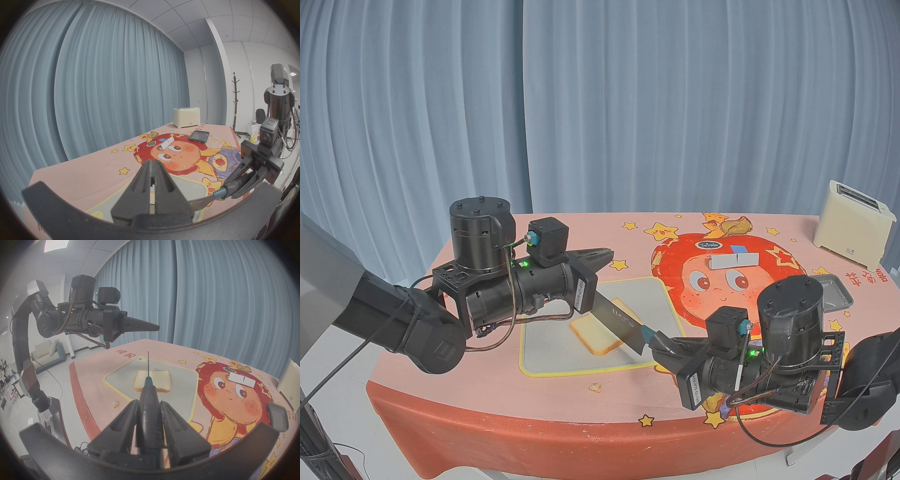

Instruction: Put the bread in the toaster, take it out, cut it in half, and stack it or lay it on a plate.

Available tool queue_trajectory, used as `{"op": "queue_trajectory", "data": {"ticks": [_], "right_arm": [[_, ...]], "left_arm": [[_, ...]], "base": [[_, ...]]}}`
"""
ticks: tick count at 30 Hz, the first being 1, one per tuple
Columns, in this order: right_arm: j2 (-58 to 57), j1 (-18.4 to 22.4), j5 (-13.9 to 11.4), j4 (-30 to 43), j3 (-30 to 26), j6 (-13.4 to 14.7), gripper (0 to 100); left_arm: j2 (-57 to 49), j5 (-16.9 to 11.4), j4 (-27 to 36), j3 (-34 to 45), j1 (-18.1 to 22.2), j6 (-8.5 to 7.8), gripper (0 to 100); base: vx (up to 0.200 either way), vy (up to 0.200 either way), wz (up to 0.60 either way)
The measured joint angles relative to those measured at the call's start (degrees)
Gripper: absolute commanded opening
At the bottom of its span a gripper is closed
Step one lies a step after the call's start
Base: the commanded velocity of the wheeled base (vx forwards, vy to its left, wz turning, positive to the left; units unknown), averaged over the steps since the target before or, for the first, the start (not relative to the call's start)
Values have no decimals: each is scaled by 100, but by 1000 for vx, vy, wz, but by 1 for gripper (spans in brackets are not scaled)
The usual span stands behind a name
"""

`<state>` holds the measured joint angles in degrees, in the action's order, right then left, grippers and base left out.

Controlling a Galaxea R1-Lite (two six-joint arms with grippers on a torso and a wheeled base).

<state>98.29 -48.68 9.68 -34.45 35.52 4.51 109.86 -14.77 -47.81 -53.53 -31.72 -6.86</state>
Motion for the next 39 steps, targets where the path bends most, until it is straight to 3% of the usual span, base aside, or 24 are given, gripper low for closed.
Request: {"op": "queue_trajectory", "data": {"ticks": [39], "right_arm": [[101,66,41,-11,6,5,0]], "left_arm": [[635,44,-290,76,-157,2,0]], "base": [[0,0,0]]}}
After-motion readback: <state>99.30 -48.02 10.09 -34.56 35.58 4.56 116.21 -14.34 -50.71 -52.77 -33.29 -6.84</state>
